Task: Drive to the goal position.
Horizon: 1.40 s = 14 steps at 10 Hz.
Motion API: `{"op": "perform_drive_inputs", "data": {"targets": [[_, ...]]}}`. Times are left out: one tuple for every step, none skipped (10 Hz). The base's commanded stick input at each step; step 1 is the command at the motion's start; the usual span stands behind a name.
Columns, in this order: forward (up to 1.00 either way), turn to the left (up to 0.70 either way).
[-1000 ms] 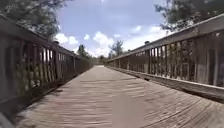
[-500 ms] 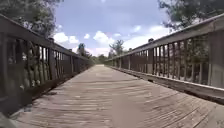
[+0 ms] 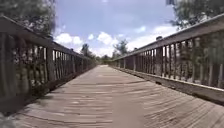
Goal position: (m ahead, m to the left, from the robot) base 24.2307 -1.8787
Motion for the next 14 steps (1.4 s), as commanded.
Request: {"op": "perform_drive_inputs", "data": {"targets": [[0.5, 0.01], [0.5, 0.01], [0.5, 0.01], [0.5, 0.01], [0.5, 0.01], [0.5, 0.01], [0.5, 0.01], [0.5, 0.01], [0.5, 0.01], [0.5, 0.01], [0.5, 0.01], [0.5, 0.01], [0.5, 0.01], [0.5, 0.01]]}}
